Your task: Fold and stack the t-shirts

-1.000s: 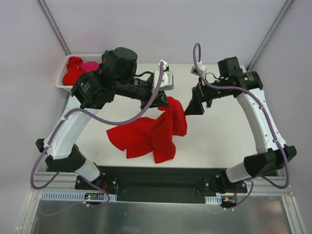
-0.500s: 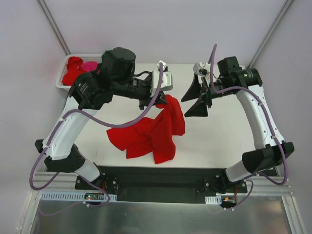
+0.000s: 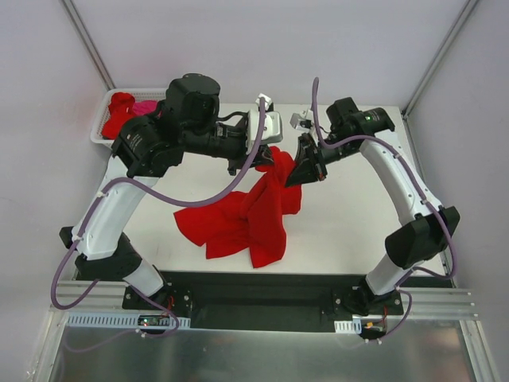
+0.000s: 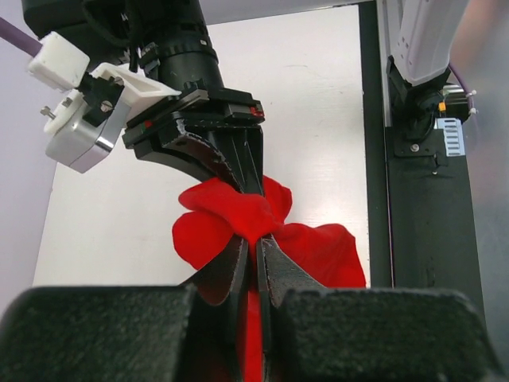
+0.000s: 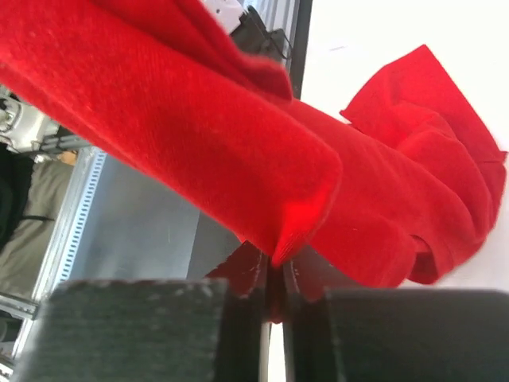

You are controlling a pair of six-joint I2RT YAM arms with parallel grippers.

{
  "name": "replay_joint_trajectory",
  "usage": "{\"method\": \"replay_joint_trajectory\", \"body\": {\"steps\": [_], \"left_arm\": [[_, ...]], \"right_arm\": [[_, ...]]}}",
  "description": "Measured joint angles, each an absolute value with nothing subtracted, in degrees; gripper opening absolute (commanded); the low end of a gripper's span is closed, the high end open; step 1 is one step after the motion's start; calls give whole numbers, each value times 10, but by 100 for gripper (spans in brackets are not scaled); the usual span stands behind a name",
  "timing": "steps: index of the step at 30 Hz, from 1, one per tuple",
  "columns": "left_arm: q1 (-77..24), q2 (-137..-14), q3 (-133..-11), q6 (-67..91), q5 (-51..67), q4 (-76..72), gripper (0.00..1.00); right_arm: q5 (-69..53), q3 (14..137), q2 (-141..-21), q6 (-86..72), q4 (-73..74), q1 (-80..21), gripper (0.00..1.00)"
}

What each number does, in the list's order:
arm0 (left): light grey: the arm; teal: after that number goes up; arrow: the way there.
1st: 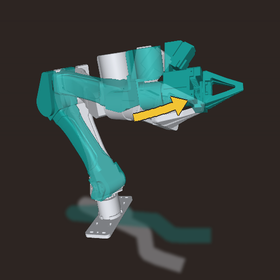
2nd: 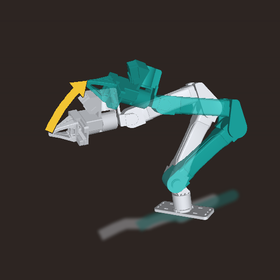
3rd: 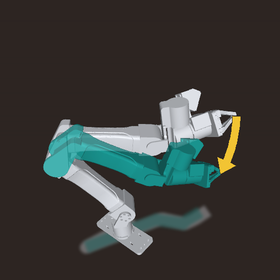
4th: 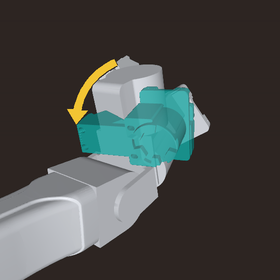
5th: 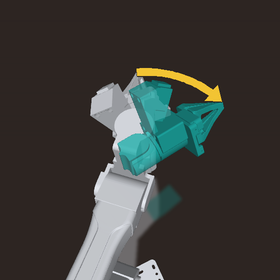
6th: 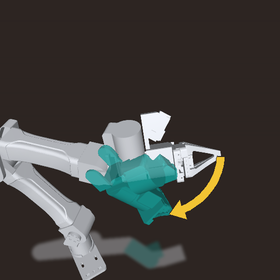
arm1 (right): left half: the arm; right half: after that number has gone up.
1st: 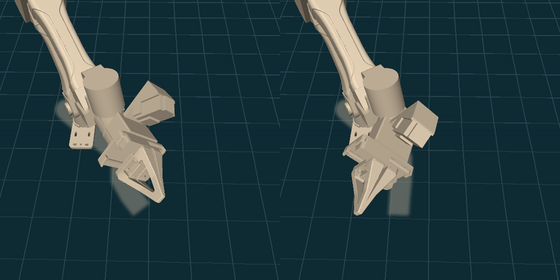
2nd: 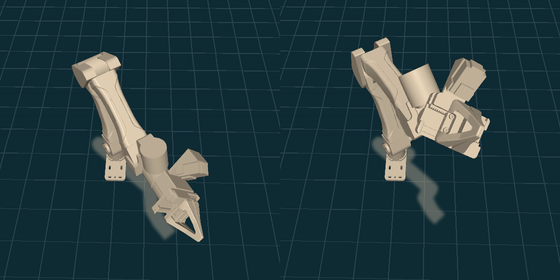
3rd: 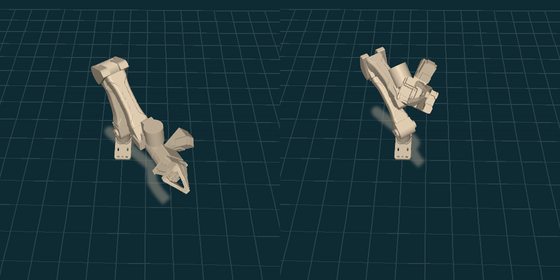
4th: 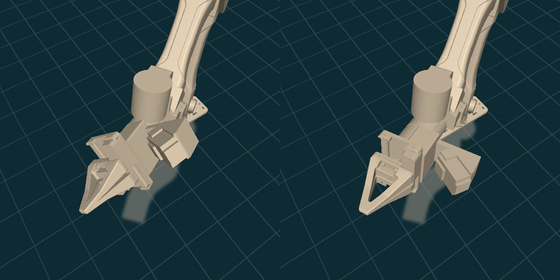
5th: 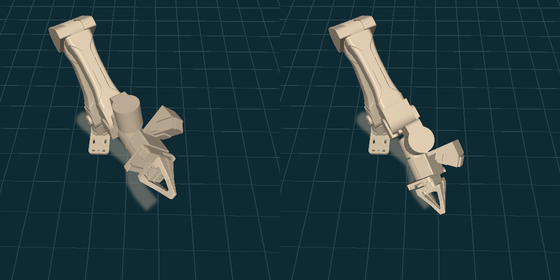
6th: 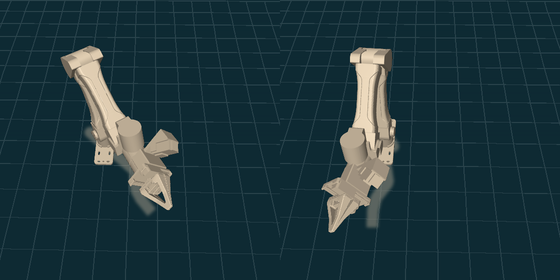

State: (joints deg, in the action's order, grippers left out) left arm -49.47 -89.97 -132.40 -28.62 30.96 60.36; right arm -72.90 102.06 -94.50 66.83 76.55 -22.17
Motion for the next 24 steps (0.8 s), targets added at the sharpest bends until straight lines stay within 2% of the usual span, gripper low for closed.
{"method": "replay_joint_trajectory", "body": {"steps": [6, 14, 15, 16, 17, 18, 19, 24], "left_arm": [[-495, -888, -1260, -288, 307, 590, 0], [-485, -881, -1121, -296, 242, 580, 0], [-481, -881, -1116, -296, 236, 579, 2], [-479, -880, -1116, -295, 233, 577, 12], [-477, -878, -1116, -293, 232, 569, 54], [-475, -875, -1116, -292, 230, 563, 82], [-475, -871, -1115, -291, 227, 557, 99], [-475, -847, -1075, -271, 209, 533, 99]], "right_arm": [[-673, 1062, -937, 628, 764, -211, 1], [-564, 1033, -822, 574, 769, -107, 1], [-553, 1039, -812, 569, 771, -91, 1], [-539, 1049, -804, 562, 771, -77, 1], [-529, 1059, -798, 558, 770, -69, 1], [-522, 1066, -794, 554, 770, -66, 1], [-515, 1069, -790, 551, 769, -66, 1], [-477, 1058, -775, 531, 769, -66, 1]]}}
